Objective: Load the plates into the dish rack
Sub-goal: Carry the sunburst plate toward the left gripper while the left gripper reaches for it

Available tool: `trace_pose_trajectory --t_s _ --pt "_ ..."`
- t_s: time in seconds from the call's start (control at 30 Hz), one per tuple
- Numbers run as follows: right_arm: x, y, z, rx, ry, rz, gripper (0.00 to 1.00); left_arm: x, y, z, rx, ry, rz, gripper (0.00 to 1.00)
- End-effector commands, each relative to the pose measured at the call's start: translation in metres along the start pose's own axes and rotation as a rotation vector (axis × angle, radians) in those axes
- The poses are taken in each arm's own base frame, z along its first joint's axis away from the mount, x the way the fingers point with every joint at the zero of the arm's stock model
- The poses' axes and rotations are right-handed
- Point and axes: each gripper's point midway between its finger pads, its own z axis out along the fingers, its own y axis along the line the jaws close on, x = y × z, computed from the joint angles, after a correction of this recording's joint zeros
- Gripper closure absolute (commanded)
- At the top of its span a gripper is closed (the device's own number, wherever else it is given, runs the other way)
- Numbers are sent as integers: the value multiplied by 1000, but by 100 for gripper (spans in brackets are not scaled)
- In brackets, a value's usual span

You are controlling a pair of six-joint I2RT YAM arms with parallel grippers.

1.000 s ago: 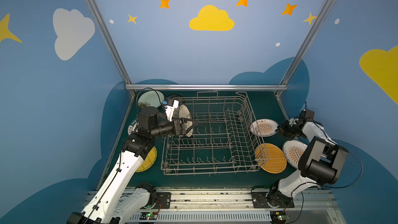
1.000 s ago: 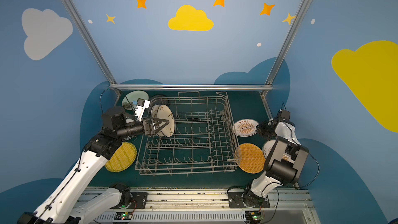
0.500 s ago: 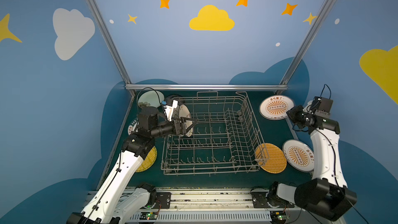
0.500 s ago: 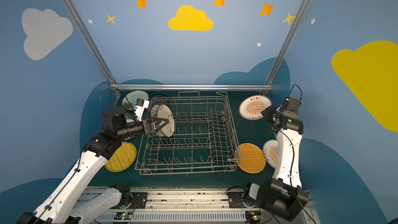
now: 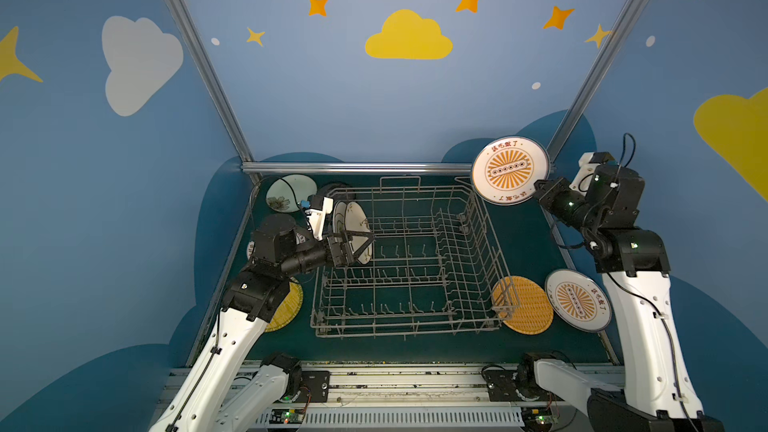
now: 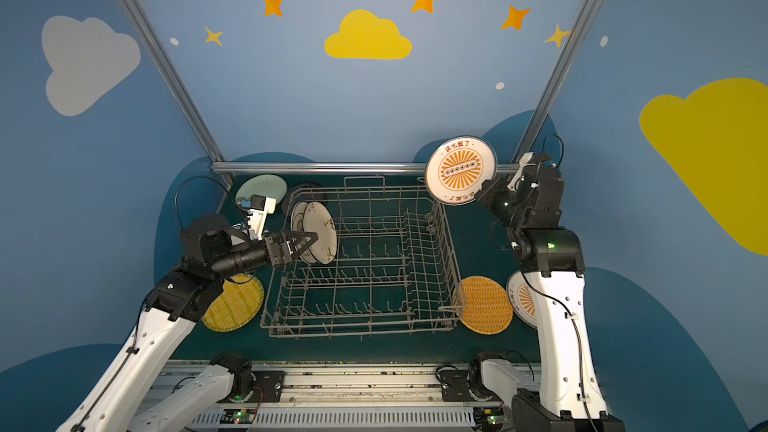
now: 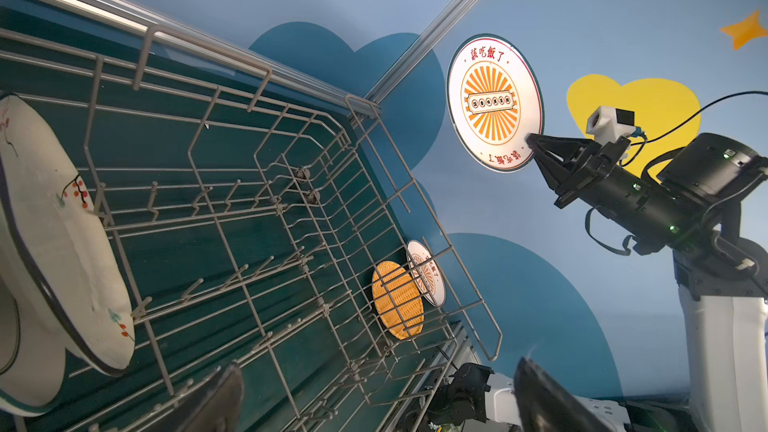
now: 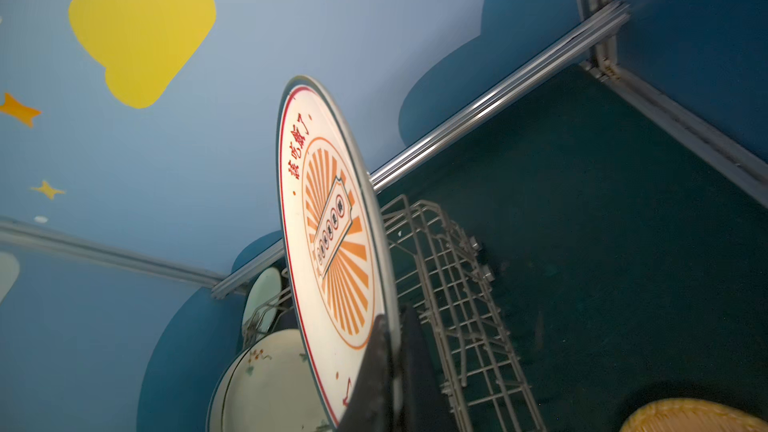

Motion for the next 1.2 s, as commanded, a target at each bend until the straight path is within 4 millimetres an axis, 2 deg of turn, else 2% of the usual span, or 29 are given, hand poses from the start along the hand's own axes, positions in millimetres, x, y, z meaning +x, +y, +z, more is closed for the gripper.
trace_pose_trajectory --t_s 0.0,0.23,0.43,0.5,0.63,0.8,1.17 --pt "0 40 -12 -137 -3 -11 100 -1 1 2 18 -12 -34 0" --pt "53 89 2 -341 204 -60 100 -6 -2 20 83 -5 -107 0" --pt "97 101 22 -401 367 -33 100 -11 -6 53 87 6 -148 0" --pt "105 102 24 -414 397 -30 100 -12 -11 66 90 20 -150 0" --pt "116 100 27 -421 423 -18 100 -13 -11 90 65 60 -166 0" --pt "125 102 29 -440 457 -12 100 -17 -10 108 76 59 -198 4" --pt "135 96 35 -441 467 15 100 -25 -7 121 89 33 -265 33"
